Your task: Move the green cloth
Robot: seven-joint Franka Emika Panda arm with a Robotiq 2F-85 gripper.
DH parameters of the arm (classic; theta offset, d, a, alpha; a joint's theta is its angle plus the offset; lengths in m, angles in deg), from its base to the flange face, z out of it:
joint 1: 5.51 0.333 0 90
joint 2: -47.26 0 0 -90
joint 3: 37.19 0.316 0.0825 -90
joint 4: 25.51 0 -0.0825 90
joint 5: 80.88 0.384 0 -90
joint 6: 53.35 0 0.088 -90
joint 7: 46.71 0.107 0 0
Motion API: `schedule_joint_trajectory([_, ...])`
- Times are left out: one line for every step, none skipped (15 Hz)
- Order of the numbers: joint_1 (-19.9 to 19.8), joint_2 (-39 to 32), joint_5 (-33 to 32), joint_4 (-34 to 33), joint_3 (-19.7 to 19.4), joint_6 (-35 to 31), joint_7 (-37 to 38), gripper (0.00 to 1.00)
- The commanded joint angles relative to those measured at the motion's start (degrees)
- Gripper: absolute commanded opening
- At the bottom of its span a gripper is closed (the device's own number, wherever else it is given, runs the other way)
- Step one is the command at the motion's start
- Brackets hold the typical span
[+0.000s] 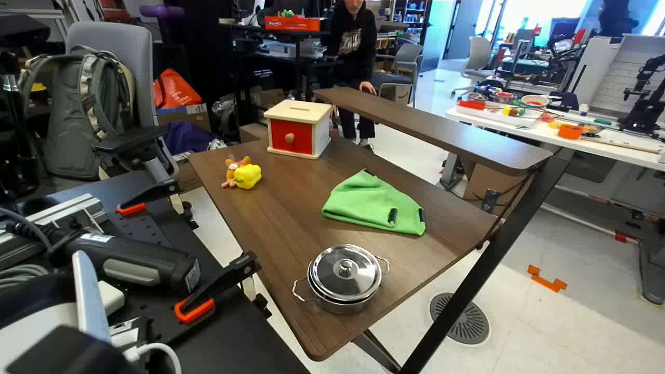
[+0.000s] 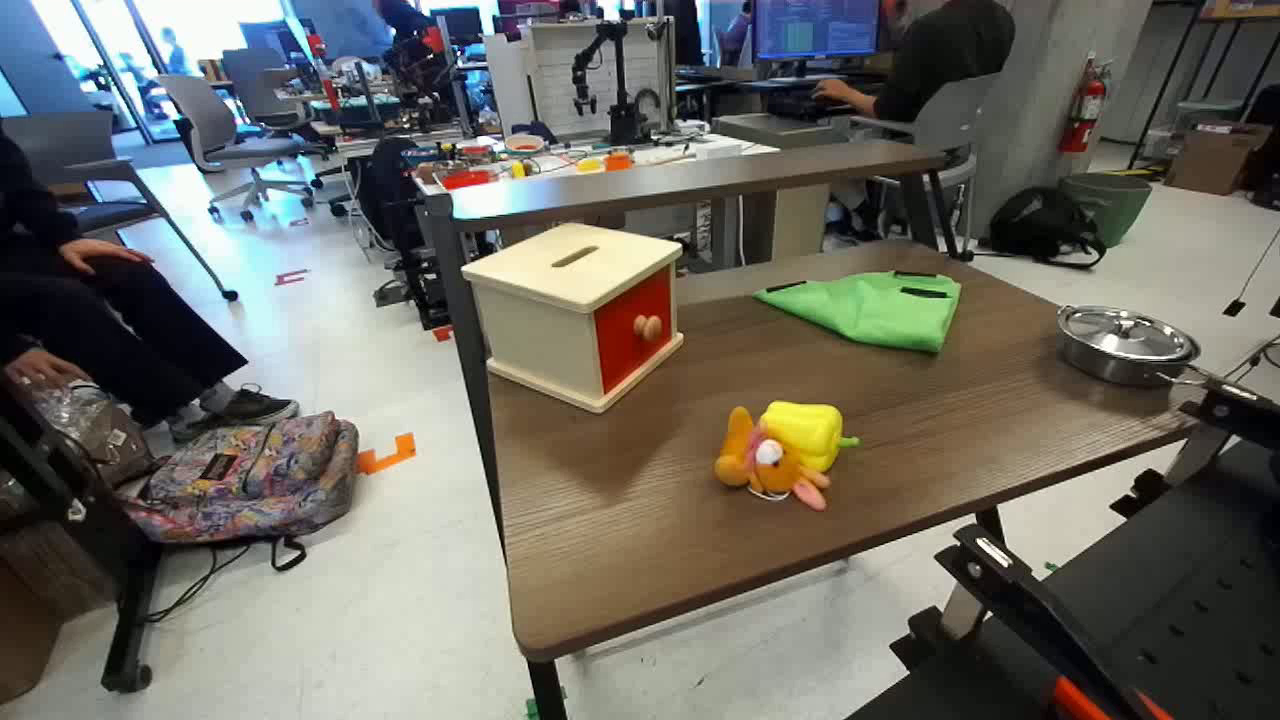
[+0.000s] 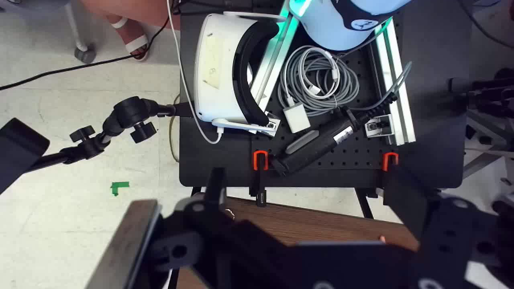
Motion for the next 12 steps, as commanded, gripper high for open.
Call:
schedule_joint_trajectory([0.4, 0.0, -0.1, -0.1, -0.2, 0.1, 0.2, 1.00])
schedule_joint_trajectory([0.4, 0.0, -0.1, -0.1, -0.2, 0.1, 0.2, 1.00])
schedule_joint_trajectory([0.5, -0.8, 1.8, -0.3, -0.3, -1.3, 1.7, 1.00])
schedule_joint_trajectory([0.8, -1.5, 3.1, -0.4, -0.1, -2.3, 2.6, 1.00])
schedule_joint_trajectory([1.3, -2.2, 5.2, -0.4, 0.3, -3.9, 4.0, 1.00])
schedule_joint_trajectory([1.9, -3.3, 7.6, -0.7, 0.8, -5.8, 5.4, 1.00])
schedule_joint_trajectory([2.3, -4.7, 9.9, -1.1, 1.3, -7.6, 6.6, 1.00])
schedule_joint_trajectory([2.8, -6.1, 13.0, -1.3, 2.0, -10.9, 8.5, 1.00])
schedule_joint_trajectory([3.2, -7.8, 15.4, -1.6, 2.6, -13.8, 9.8, 1.00])
schedule_joint_trajectory([3.6, -9.9, 17.7, -2.2, 3.2, -17.1, 11.0, 1.00])
schedule_joint_trajectory([4.0, -12.0, 19.8, -2.9, 3.8, -20.2, 12.1, 1.00])
schedule_joint_trajectory([4.3, -14.7, 21.6, -4.2, 4.6, -23.1, 13.5, 1.00])
